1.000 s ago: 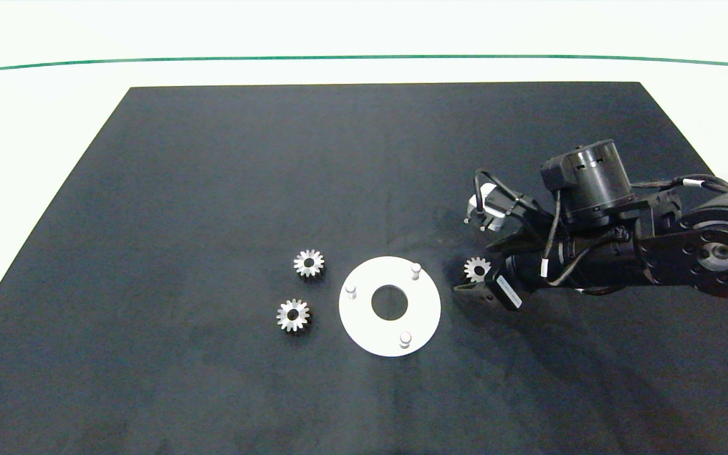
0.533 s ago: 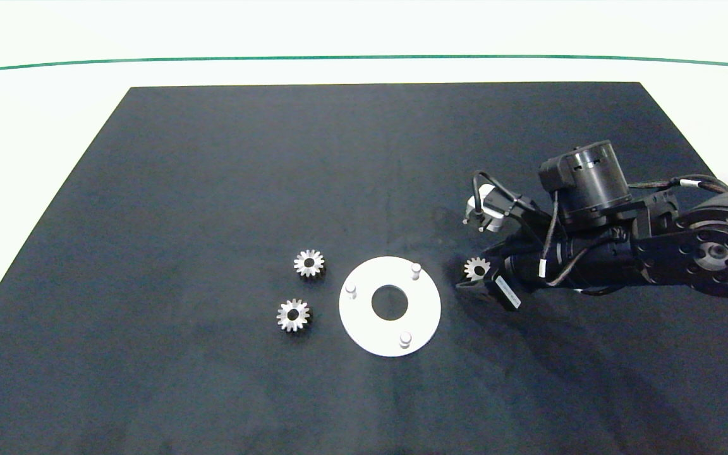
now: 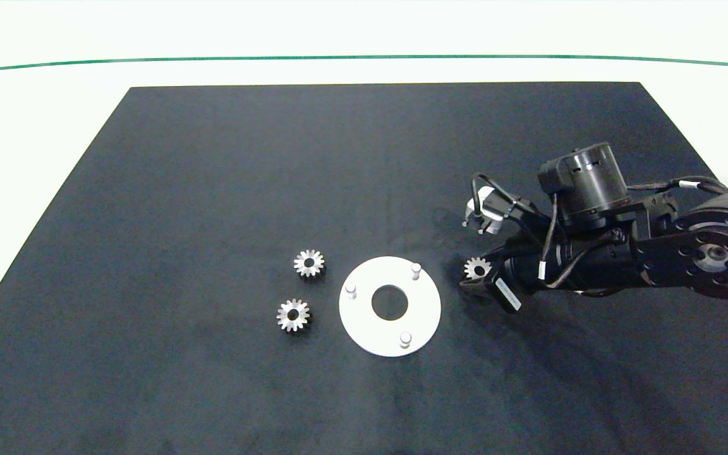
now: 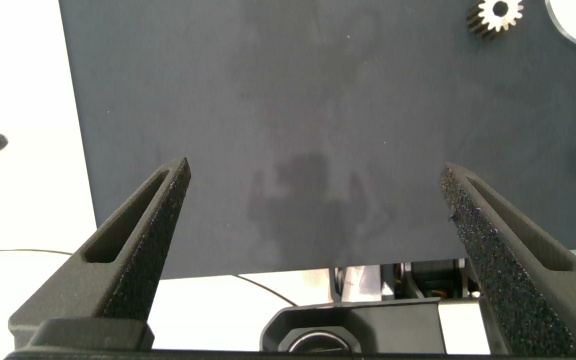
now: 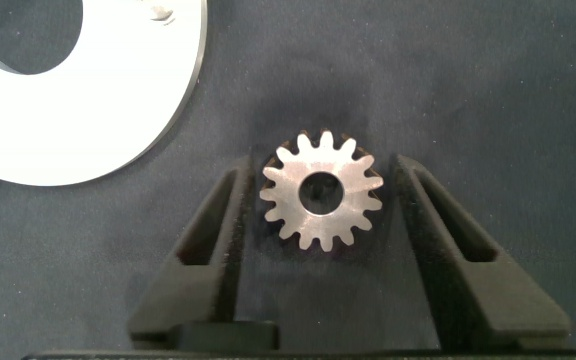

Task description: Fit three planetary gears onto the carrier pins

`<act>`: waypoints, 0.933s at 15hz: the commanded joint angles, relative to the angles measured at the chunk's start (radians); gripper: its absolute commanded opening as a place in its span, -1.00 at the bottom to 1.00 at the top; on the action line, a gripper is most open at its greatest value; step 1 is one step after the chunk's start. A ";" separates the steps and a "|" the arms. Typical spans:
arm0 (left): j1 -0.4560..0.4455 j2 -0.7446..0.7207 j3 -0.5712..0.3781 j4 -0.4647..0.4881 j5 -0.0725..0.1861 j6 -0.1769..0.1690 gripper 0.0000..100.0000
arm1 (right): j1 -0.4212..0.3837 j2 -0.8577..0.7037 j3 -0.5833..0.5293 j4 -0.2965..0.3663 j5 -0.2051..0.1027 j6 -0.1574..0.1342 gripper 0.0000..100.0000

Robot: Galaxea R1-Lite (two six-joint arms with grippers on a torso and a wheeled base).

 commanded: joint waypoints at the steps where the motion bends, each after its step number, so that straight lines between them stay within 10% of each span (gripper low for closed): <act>1: 0.002 -0.002 -0.004 0.005 0.000 0.001 1.00 | 0.005 -0.003 0.001 0.002 -0.001 -0.003 -0.04; 14: 0.004 -0.015 -0.006 0.005 0.000 0.000 1.00 | 0.024 -0.015 0.018 0.004 -0.031 -0.002 -0.55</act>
